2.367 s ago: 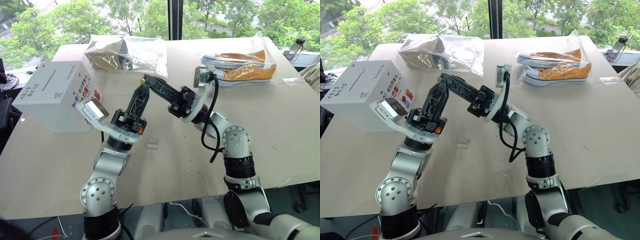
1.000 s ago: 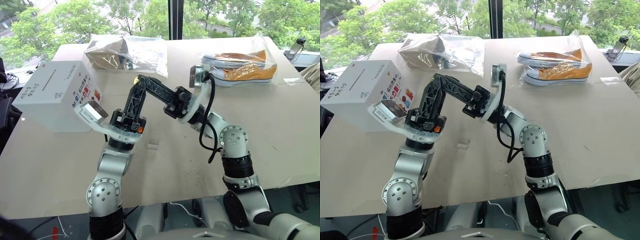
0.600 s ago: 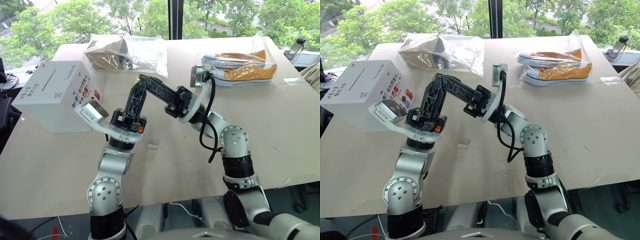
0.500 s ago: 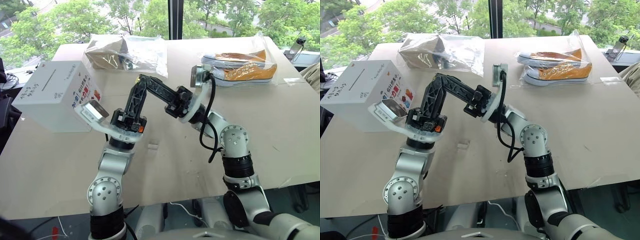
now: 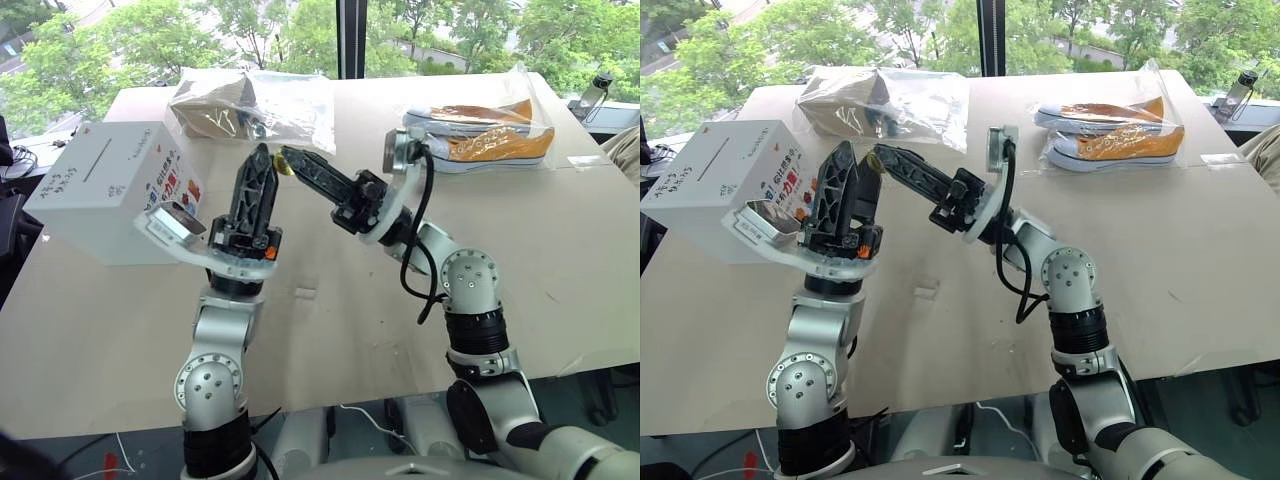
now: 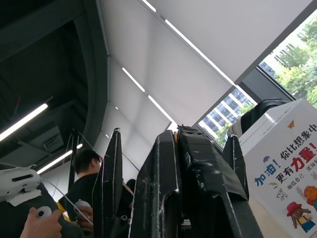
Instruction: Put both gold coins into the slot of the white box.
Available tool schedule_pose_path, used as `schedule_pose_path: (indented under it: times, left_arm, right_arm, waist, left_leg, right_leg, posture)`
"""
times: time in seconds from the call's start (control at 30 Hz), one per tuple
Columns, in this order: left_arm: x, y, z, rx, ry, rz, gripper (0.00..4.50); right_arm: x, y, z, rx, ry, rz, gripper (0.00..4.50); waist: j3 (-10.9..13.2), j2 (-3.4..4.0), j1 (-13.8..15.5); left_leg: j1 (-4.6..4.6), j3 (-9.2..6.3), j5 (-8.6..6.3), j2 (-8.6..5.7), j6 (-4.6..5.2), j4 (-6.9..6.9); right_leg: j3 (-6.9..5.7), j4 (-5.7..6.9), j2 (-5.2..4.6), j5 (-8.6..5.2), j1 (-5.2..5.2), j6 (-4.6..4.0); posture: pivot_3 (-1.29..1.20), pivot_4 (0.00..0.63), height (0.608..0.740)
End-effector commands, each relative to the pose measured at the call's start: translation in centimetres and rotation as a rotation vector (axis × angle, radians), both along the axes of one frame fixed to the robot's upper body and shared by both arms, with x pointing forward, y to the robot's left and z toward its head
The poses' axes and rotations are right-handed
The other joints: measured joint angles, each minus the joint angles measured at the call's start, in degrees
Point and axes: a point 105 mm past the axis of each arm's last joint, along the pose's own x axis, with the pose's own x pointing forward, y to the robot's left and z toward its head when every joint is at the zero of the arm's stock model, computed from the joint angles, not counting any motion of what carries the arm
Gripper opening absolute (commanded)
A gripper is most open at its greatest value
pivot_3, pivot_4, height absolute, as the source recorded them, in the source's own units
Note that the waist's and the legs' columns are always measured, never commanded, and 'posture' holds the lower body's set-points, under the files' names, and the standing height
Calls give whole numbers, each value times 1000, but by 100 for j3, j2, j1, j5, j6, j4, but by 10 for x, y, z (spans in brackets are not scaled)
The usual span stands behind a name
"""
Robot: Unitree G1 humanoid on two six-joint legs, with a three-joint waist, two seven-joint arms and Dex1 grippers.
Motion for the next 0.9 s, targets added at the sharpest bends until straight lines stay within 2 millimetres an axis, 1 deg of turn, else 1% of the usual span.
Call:
schedule_pose_path:
  times: [0.03,0.07,0.1,0.13,0.2,0.33,0.37,0.4,0.43,0.47,0.5,0.77,0.9]
  left_arm:
    - [-11,-3,9,-9,-60,-24,3473]
    - [-9,-4,8,-3,-50,-23,3018]
    - [-8,-4,7,2,-41,-21,2705]
    - [-7,-5,7,5,-40,-23,2183]
    - [-7,-6,7,10,-42,-26,1414]
    - [-7,-10,5,34,-33,-45,1414]
    - [-7,-12,5,41,-31,-50,1100]
    - [-7,-12,5,40,-32,-53,1000]
    - [-7,-12,5,38,-32,-53,772]
    - [-6,-12,5,36,-31,-52,372]
    - [-6,-12,5,34,-31,-52,87]
    - [-6,-9,5,25,-38,-48,87]
    - [-6,-12,4,37,-34,-62,87]
  right_arm:
    - [-10,5,22,61,-57,47,0]
    - [-11,5,22,60,-57,47,0]
    - [-11,5,22,60,-57,48,0]
    - [-11,5,22,60,-57,49,0]
    - [-11,5,22,60,-58,50,0]
    - [-11,5,22,60,-59,52,0]
    - [-11,5,22,60,-59,52,0]
    - [-11,5,22,60,-60,52,0]
    - [-11,5,22,61,-60,52,0]
    - [-12,5,22,61,-60,53,0]
    - [-12,5,22,61,-61,53,0]
    - [-12,6,23,59,-67,54,0]
    - [-13,6,23,56,-71,56,0]
  waist:
    - [0,0,0]
    - [0,0,0]
    - [0,0,0]
    - [0,0,-1]
    - [0,0,-1]
    - [1,0,-1]
    - [1,1,-1]
    - [1,1,-1]
    - [1,1,-1]
    - [2,2,-1]
    - [2,2,-1]
    - [3,3,-1]
    - [3,4,-1]
  left_leg:
    - [0,0,0,0,0,0]
    - [0,0,0,0,0,0]
    - [0,0,0,0,0,0]
    - [-1,-1,0,0,0,0]
    - [-1,-1,0,0,0,0]
    - [-1,-1,0,0,0,0]
    - [-1,-1,0,0,0,0]
    - [-1,-1,0,0,0,0]
    - [-1,-1,0,0,0,0]
    - [-1,-1,0,0,0,0]
    - [-1,-1,0,0,0,0]
    - [-1,-1,0,0,0,-1]
    - [-1,-1,0,0,0,-1]
  right_leg:
    - [0,0,0,0,0,0]
    - [0,-1,0,0,0,0]
    - [-1,-1,0,0,0,0]
    - [-1,0,0,0,0,0]
    - [-1,0,1,0,0,0]
    - [-1,-1,1,0,0,0]
    - [-1,-1,1,0,0,0]
    - [-2,-1,1,0,0,0]
    - [-2,-1,1,0,0,0]
    - [-2,-1,1,0,0,0]
    - [-1,-1,1,0,0,0]
    - [-1,-2,1,0,0,0]
    - [-2,-3,1,-1,0,0]
  posture:
    - [0,150,740]
    - [0,150,740]
    - [0,150,740]
    - [0,150,740]
    - [0,150,740]
    - [0,150,740]
    - [0,150,740]
    - [0,150,740]
    - [0,150,740]
    - [0,150,740]
    - [0,150,740]
    - [0,150,740]
    - [0,150,740]
